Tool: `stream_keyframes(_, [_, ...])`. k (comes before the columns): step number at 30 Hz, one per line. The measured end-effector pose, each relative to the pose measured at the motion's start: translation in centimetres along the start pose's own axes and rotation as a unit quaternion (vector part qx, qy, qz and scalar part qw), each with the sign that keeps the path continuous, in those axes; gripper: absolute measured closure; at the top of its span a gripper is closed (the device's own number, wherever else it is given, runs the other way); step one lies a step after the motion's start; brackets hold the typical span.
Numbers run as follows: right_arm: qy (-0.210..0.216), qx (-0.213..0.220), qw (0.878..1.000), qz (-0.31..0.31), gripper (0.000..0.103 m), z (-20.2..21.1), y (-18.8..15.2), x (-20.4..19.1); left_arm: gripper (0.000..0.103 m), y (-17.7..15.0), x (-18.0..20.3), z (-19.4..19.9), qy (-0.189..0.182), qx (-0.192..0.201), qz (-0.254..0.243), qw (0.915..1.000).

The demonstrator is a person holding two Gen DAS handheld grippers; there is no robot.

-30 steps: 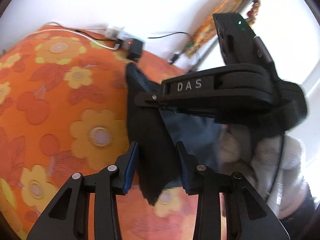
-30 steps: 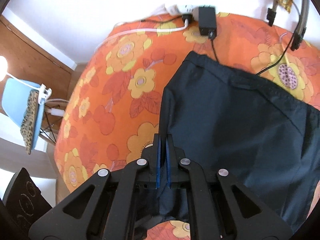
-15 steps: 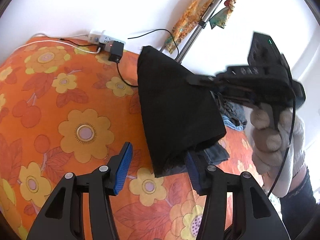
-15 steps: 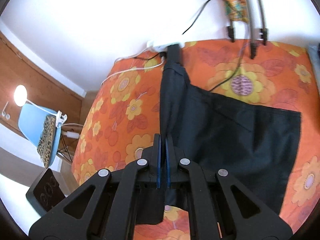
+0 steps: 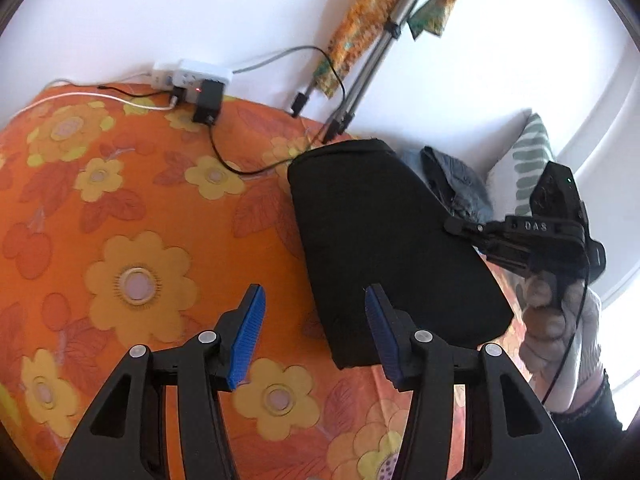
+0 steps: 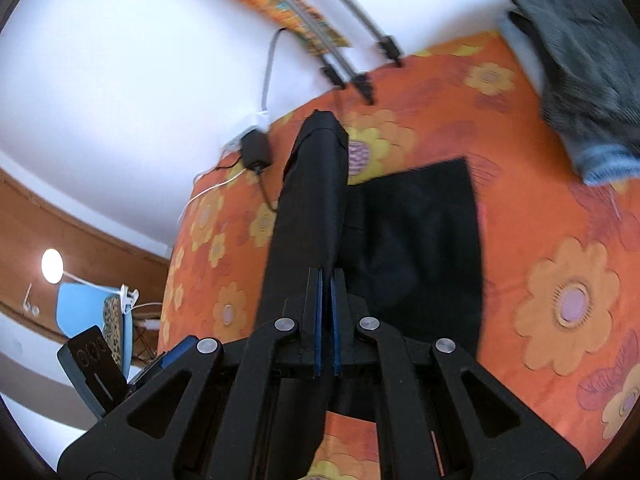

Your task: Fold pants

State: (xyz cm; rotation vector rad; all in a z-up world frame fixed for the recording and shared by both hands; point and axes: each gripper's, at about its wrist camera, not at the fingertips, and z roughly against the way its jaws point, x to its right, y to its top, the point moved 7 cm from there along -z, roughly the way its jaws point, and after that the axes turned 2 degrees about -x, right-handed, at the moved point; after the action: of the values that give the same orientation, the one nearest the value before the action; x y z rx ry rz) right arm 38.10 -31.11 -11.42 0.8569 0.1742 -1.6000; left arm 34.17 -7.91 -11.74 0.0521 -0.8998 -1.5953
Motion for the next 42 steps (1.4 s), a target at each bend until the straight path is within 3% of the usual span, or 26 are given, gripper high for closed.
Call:
stream_keyframes(10, [-0.03,0.031,0.998,-0.034,0.099,2.5,-1.5,6.1,0.052,0.0,5.1,-4.7,0.015,-0.009,-0.086,0.9962])
stream_keyframes(20, [-0.071,0.007,0.997,-0.032,0.099,0.5,-3.7,9.1,0.051,-2.4,6.4,-9.9,0.032,-0.061,-0.144,0.9871])
stream_keyframes(27, [-0.066,-0.004,0.998,0.003,0.097,0.6,-3.0,9.0,0.052,-2.0,6.3,-9.0,0.029,-0.056,-0.135,0.9889])
stream_keyframes(31, [-0.089,0.056,0.993,0.054,0.095,3.3,-0.4,7.0,0.052,-2.0,8.6,-6.9,0.018,-0.026,-0.169,0.9851])
stream_keyframes(36, [-0.056,0.076,0.992,0.081,0.095,3.0,2.6,4.8,0.052,-4.0,11.8,-7.8,-0.025,-0.043,-0.199,0.9787])
stream_keyframes(42, [0.007,0.037,0.993,0.111,0.095,-2.3,5.0,3.1,0.052,-5.4,13.1,-9.6,-0.032,-0.061,-0.238,0.9688])
